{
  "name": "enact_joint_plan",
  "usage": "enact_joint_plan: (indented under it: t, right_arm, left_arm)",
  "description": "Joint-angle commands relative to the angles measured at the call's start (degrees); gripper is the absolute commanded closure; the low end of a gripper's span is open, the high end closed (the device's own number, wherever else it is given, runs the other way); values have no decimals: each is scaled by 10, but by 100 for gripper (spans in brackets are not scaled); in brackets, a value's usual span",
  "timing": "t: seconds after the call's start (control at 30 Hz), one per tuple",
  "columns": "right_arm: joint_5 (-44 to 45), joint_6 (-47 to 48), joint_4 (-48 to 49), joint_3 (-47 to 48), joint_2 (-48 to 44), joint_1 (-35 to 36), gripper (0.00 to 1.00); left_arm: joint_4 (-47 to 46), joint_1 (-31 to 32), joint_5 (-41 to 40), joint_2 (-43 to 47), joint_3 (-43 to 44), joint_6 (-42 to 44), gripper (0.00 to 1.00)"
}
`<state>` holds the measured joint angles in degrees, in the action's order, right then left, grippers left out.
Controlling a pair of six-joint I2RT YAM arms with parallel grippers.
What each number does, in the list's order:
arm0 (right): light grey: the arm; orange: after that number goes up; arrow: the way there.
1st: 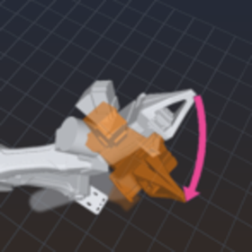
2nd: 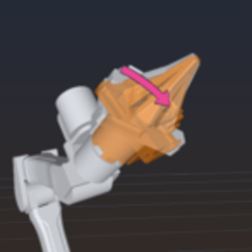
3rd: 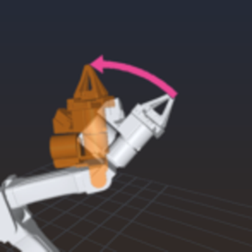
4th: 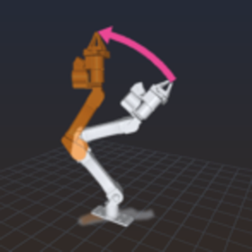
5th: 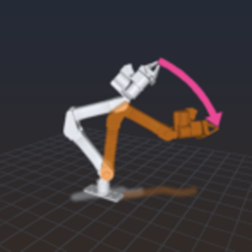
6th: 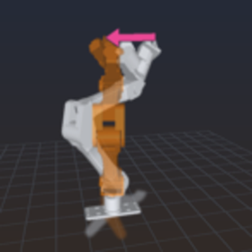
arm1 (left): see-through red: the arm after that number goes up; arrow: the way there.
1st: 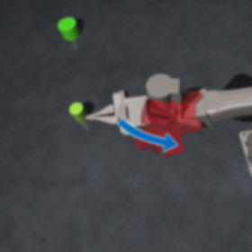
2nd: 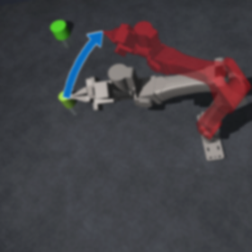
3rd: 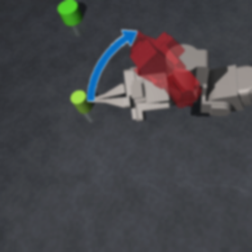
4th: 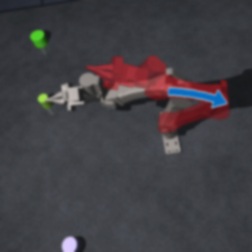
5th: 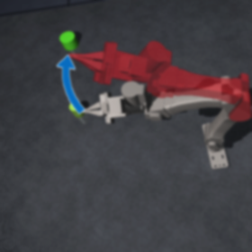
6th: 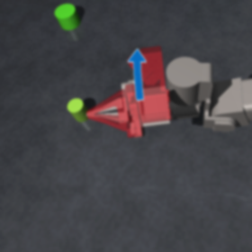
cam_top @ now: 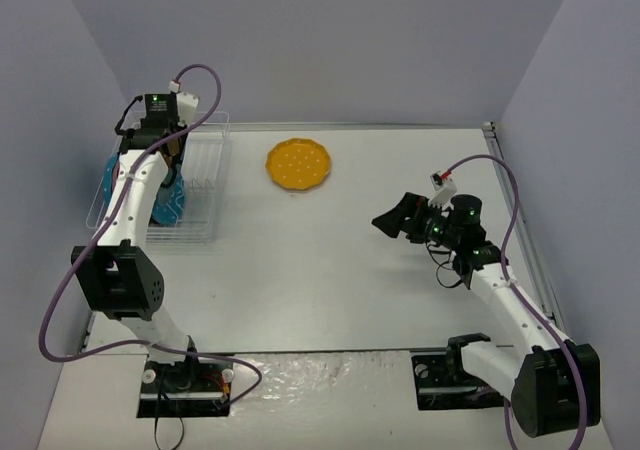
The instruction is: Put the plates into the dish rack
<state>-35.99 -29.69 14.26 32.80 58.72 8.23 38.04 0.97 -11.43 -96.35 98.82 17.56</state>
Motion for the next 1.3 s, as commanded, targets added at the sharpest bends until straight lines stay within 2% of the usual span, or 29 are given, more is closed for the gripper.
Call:
enact_joint_plan:
  t: [0.0,0.1,0.53,0.67,0.83,0.9,1.03,1.27]
  right_arm:
    - [-21,4,30,9,-2,-5,0]
    - [-21,3,33,6,-3,-4,0]
    - [-18,-10,55,-2,3,-4,0]
    - [-3,-13,60,-2,8,-4,0]
    - [11,-15,65,0,17,0,0]
    - [16,-15,67,2,22,2,0]
    - [30,-16,66,16,29,8,0]
    - [132,-4,43,91,90,43,2]
  left_arm:
    - [-95,-6,-34,31,24,2,100]
    - [-98,-29,-17,31,9,-11,100]
    - [-129,-38,3,37,-82,-65,100]
    - [-148,-39,-11,37,-99,-71,85]
    - [-167,-45,-24,37,-114,-80,51]
    - [-171,-46,-25,41,-121,-83,35]
    - [-174,-46,-21,61,-123,-85,26]
    - [-154,-40,18,126,-100,-128,7]
